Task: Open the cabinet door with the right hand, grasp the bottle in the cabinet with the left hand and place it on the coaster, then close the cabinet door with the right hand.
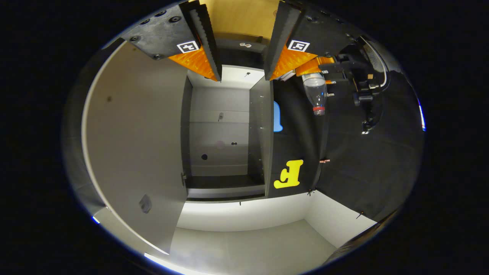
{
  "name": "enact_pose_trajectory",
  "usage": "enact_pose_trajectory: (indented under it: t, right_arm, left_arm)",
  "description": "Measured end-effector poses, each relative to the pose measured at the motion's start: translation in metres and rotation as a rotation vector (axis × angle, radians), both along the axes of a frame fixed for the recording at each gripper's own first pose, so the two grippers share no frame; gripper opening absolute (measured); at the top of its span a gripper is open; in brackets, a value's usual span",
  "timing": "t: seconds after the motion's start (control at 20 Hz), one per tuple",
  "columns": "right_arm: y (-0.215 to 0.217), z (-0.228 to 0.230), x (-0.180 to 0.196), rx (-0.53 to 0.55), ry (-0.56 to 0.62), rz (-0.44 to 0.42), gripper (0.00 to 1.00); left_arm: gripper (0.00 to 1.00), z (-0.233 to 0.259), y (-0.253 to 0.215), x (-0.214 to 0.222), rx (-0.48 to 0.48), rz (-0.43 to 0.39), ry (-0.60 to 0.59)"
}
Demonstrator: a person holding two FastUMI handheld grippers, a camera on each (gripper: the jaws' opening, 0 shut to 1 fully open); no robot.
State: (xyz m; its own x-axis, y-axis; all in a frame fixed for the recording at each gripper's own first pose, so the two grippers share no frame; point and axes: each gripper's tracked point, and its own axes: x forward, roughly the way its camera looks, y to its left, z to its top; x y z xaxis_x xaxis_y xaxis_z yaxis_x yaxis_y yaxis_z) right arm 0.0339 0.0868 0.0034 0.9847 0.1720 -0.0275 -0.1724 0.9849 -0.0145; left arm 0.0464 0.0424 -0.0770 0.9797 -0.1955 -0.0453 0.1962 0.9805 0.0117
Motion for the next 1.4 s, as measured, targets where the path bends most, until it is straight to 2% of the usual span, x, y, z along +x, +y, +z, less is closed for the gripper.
enact_pose_trajectory:
  t: [0.15,0.25,0.4,0.5,0.65,0.85,1.0,1.1,1.25,1.3,1.4]
  right_arm:
    - [0.009,-0.024,0.039,0.041,-0.036,-0.025,0.77]
    - [0.008,-0.049,0.066,0.037,-0.06,-0.055,0.88]
    - [0.002,-0.095,0.094,-0.032,-0.069,-0.109,0.93]
    - [-0.001,-0.123,0.105,-0.081,-0.057,-0.139,0.98]
    - [0.0,-0.158,0.108,-0.134,-0.045,-0.148,0.98]
    - [0.006,-0.197,0.114,-0.174,0.016,-0.093,0.98]
    - [0.008,-0.212,0.119,-0.162,0.043,-0.081,0.98]
    - [0.01,-0.215,0.121,-0.165,0.041,-0.076,0.98]
    - [0.011,-0.22,0.123,-0.176,0.048,-0.067,0.97]
    - [0.011,-0.223,0.123,-0.184,0.053,-0.064,0.98]
    - [0.011,-0.227,0.122,-0.197,0.068,-0.059,0.98]
  left_arm:
    - [0.77,-0.048,-0.001,-0.016,0.013,0.022,0.024]
    - [0.77,-0.079,-0.004,-0.024,-0.01,0.039,0.024]
    - [0.77,-0.125,-0.012,-0.029,-0.074,0.053,0.039]
    - [0.77,-0.158,-0.012,-0.028,-0.062,0.082,0.041]
    - [0.78,-0.21,-0.016,-0.023,-0.028,0.094,0.042]
    - [0.79,-0.269,-0.02,-0.021,0.002,0.105,0.069]
    - [0.79,-0.297,-0.02,-0.017,0.021,0.103,0.095]
    - [0.8,-0.312,-0.02,-0.02,0.0,0.097,0.121]
    - [0.8,-0.322,-0.019,-0.024,-0.023,0.1,0.132]
    - [0.8,-0.318,-0.02,-0.026,-0.018,0.106,0.103]
    - [0.79,-0.327,-0.019,-0.025,0.01,0.106,0.115]
